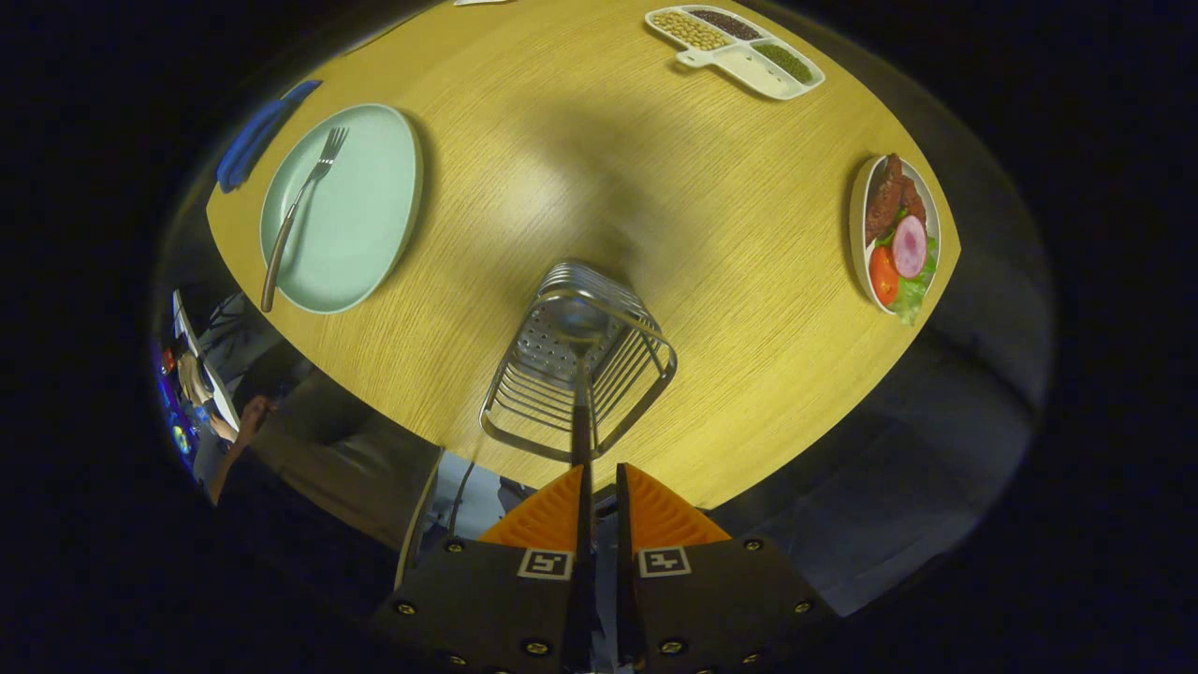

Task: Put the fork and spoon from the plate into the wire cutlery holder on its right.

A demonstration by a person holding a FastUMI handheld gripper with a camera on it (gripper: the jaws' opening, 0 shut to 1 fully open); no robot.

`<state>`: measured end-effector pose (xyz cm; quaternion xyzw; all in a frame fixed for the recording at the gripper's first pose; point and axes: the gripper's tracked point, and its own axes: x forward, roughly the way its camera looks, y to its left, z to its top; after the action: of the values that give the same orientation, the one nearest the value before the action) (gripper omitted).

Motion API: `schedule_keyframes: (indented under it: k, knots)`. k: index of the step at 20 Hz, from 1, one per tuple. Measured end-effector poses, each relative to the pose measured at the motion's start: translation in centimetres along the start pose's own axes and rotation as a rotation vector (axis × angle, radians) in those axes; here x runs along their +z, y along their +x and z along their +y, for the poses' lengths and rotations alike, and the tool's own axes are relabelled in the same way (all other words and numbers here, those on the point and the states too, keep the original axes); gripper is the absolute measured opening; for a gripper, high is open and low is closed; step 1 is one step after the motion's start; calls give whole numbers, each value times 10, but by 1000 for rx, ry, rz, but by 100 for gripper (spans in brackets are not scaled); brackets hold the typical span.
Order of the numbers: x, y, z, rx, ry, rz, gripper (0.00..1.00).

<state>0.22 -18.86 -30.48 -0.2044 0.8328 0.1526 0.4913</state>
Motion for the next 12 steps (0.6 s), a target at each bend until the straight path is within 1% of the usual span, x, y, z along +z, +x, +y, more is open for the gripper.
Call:
schedule_keyframes:
  k: [6,12]
  knots:
    - [0,-32,14,48,62,-163,11]
    - [2,-54,66,133,98,-326,11]
